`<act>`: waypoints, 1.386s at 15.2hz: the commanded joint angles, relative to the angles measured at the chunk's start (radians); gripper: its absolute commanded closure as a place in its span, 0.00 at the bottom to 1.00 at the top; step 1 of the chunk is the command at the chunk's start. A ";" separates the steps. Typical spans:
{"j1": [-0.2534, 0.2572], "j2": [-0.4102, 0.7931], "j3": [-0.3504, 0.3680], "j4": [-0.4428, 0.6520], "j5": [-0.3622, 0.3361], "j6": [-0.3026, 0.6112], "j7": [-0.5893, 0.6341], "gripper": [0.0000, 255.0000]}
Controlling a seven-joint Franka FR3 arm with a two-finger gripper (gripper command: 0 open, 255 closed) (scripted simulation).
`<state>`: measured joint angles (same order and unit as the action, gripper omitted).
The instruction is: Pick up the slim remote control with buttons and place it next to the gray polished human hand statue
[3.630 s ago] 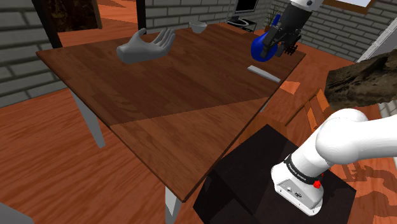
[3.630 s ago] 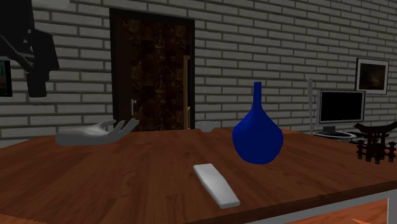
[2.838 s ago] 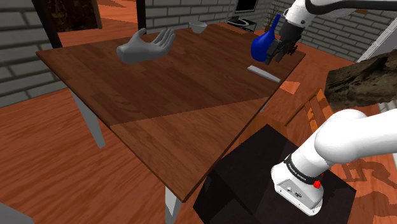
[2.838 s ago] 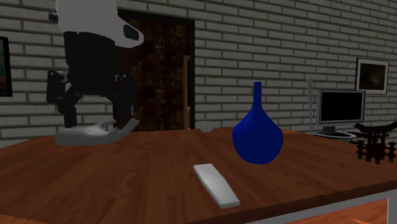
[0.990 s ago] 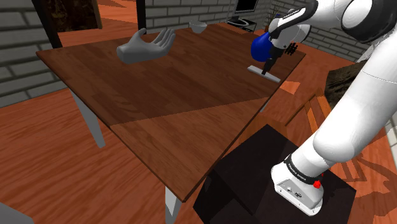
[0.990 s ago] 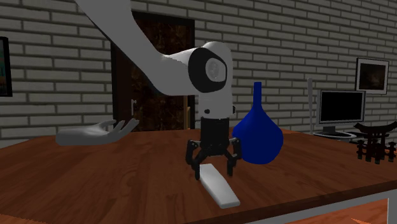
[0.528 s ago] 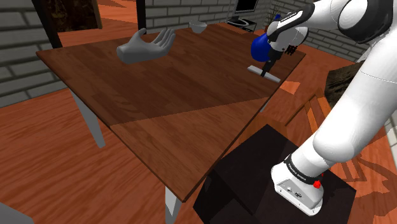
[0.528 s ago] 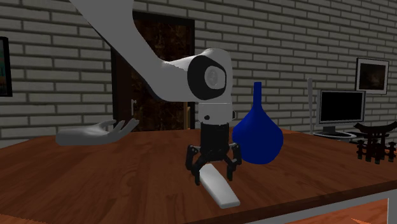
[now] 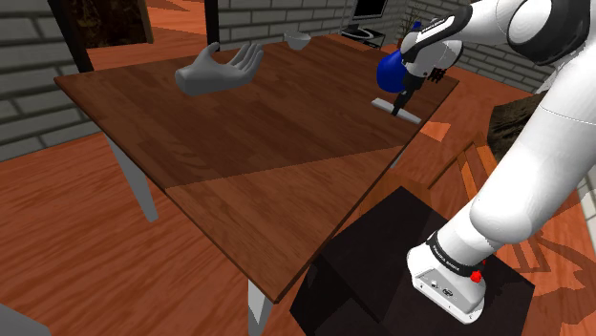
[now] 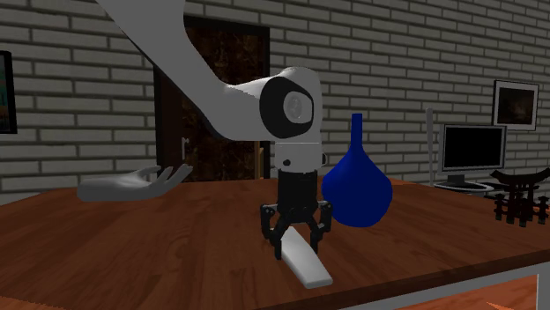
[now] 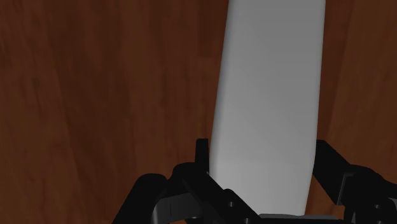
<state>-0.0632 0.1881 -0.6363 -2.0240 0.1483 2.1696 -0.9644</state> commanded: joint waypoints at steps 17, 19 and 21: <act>0.015 -0.079 -0.012 0.096 -0.064 -0.158 0.045 1.00; 0.016 -0.088 -0.013 0.115 -0.070 -0.183 0.049 1.00; 0.017 -0.096 -0.013 0.134 -0.076 -0.208 0.054 1.00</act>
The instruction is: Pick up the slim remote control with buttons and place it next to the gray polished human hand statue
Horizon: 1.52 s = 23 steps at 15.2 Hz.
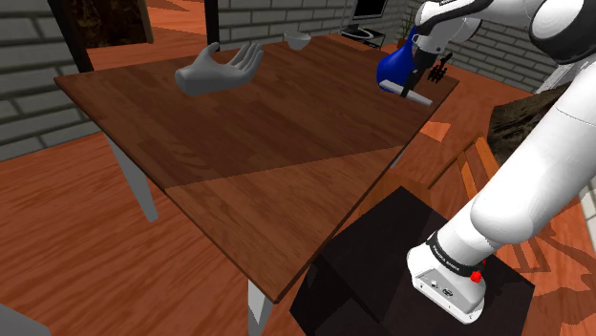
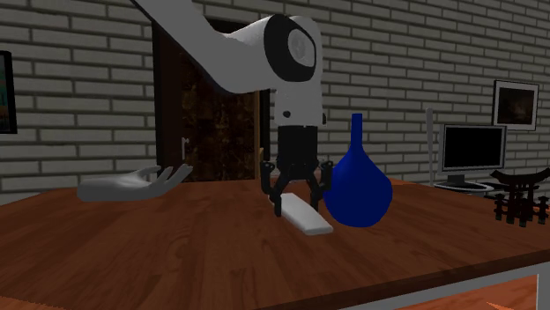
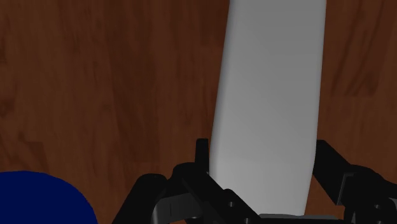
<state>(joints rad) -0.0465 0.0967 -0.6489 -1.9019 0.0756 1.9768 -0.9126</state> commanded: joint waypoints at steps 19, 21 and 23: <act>0.000 -0.027 -0.004 0.246 -0.022 -0.266 0.017 1.00; -0.002 -0.023 -0.005 0.276 -0.019 -0.294 0.016 1.00; 0.015 -0.043 0.007 0.265 -0.032 -0.298 0.046 1.00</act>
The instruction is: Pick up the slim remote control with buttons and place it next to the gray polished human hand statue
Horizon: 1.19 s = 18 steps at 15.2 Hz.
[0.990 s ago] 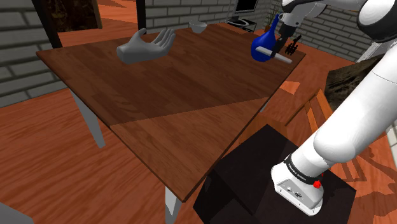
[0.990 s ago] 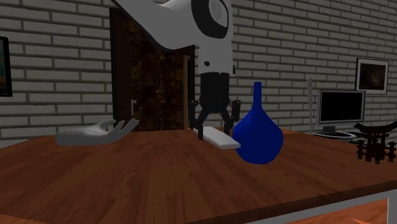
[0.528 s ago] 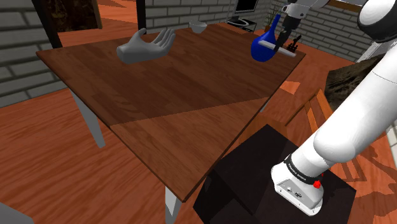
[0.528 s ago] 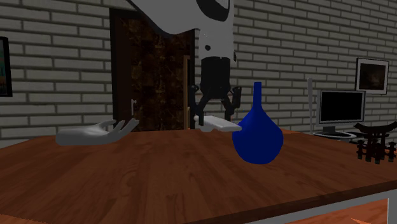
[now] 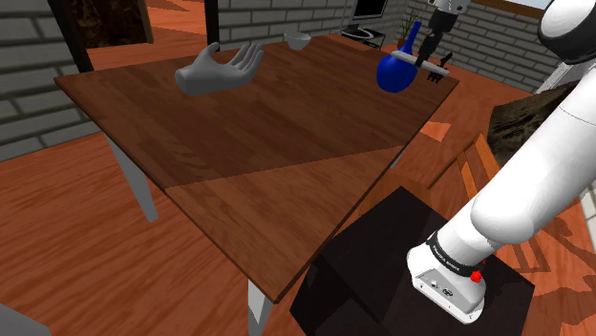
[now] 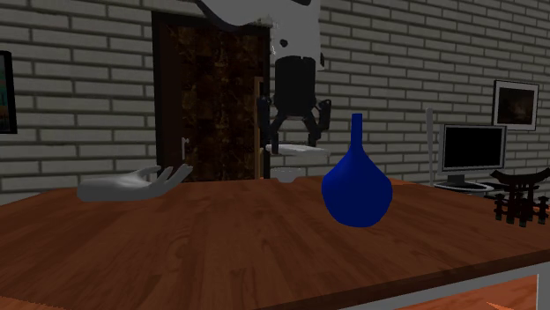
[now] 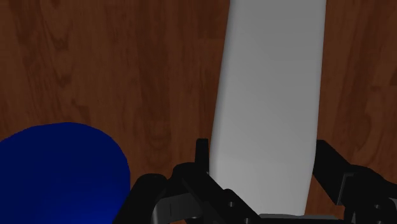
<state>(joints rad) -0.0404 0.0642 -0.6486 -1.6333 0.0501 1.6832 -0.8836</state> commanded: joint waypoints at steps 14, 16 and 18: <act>0.187 -0.170 0.202 -0.167 -0.085 0.025 0.401 1.00; 0.208 -0.172 0.230 -0.171 -0.084 0.026 0.449 1.00; 0.229 -0.170 0.256 -0.170 -0.081 0.026 0.497 1.00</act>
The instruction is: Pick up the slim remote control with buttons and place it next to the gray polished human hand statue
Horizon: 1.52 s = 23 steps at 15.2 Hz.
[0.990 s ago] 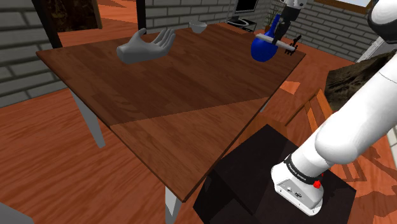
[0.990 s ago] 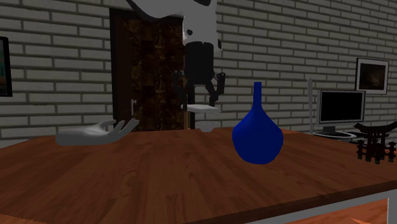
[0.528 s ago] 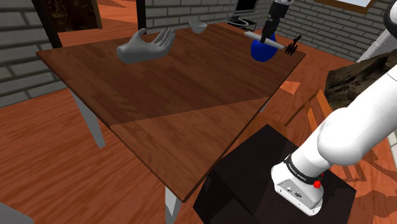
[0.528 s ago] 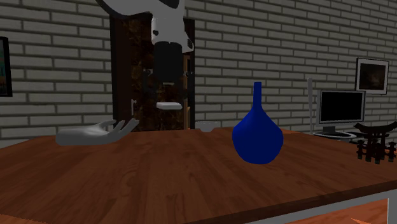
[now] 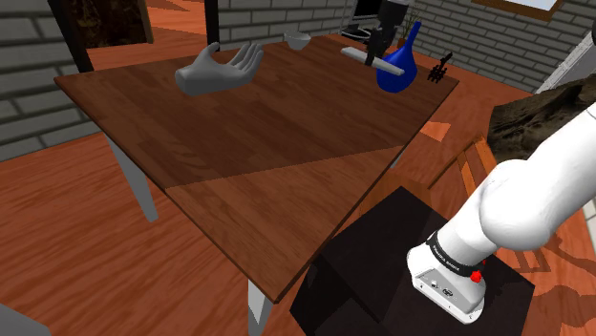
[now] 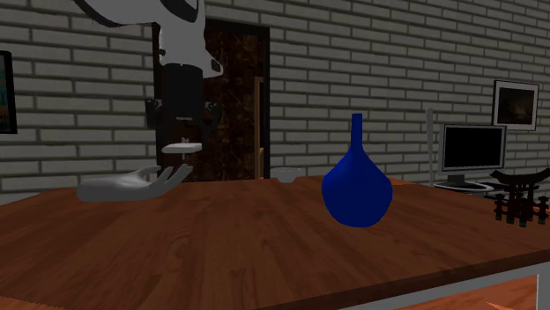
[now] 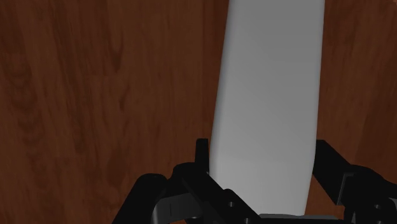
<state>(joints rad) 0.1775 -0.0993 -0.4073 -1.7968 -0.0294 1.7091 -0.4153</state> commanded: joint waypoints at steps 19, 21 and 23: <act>0.204 0.211 0.220 0.246 0.058 -0.041 0.419 1.00; 0.223 0.254 0.237 0.303 0.063 -0.055 0.455 1.00; 0.241 0.302 0.251 0.368 0.068 -0.072 0.490 1.00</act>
<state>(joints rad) 0.4092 0.1786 -0.1636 -1.4578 0.0363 1.6417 0.0554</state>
